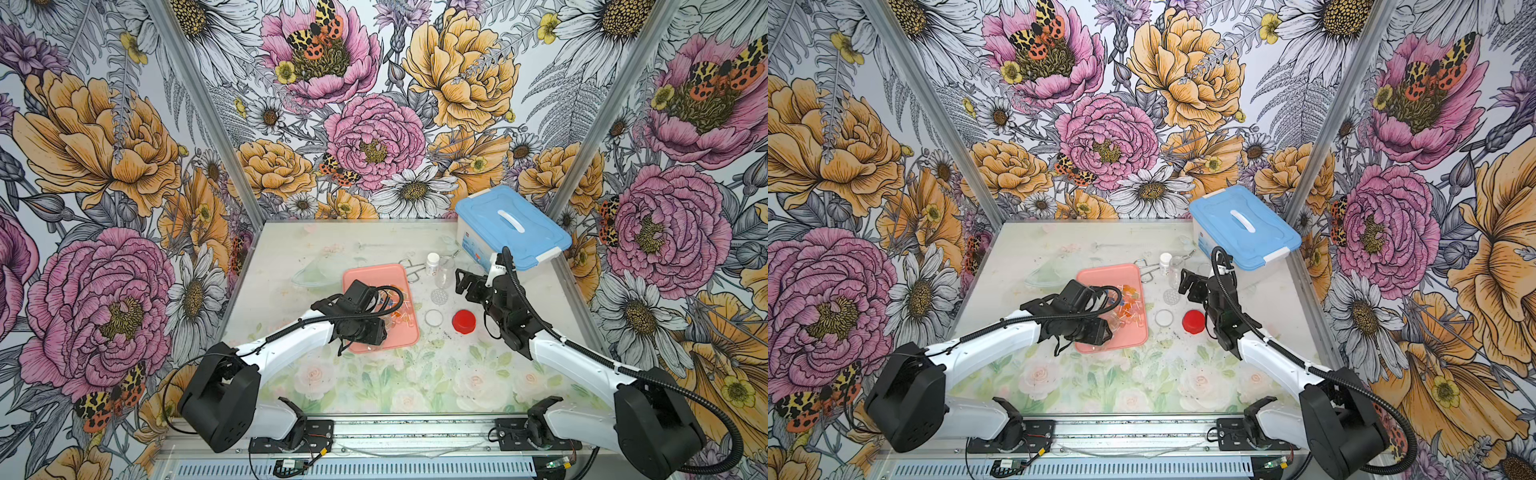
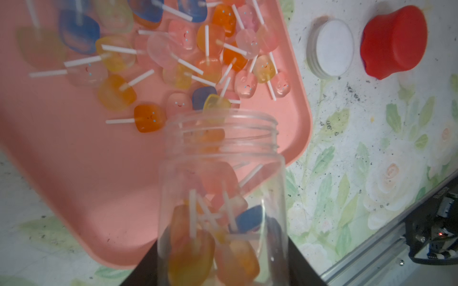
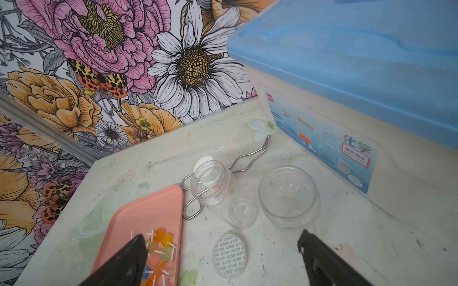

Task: Pour the candies out of the jar
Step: 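Pour the candies out of the jar onto the tray.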

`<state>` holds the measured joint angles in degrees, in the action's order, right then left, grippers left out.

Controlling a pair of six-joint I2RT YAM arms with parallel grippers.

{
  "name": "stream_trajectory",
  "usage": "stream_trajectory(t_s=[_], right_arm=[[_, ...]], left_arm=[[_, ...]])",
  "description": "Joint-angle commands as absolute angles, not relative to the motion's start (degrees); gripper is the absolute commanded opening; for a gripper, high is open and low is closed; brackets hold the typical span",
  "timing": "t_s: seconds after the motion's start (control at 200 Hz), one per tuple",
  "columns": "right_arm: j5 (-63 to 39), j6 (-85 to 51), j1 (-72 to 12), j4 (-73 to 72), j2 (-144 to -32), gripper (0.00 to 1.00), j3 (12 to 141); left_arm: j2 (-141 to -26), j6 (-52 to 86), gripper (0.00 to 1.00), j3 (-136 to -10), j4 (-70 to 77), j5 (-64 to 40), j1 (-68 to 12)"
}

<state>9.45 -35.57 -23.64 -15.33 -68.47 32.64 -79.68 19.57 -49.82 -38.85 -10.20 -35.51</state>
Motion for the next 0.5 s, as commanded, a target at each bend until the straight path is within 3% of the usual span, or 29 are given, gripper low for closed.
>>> stream_trajectory(t_s=[0.0,0.495], right_arm=[[10.93,-36.45,-23.2,-16.73,-66.12,0.99,31.53],[9.89,-38.3,-23.2,-20.2,-65.12,0.98,29.16]], left_arm=[[-81.87,18.45,0.0,-55.82,-48.99,-12.27,-35.52],[-88.37,16.47,0.0,-69.73,-65.03,-6.48,-36.01]])
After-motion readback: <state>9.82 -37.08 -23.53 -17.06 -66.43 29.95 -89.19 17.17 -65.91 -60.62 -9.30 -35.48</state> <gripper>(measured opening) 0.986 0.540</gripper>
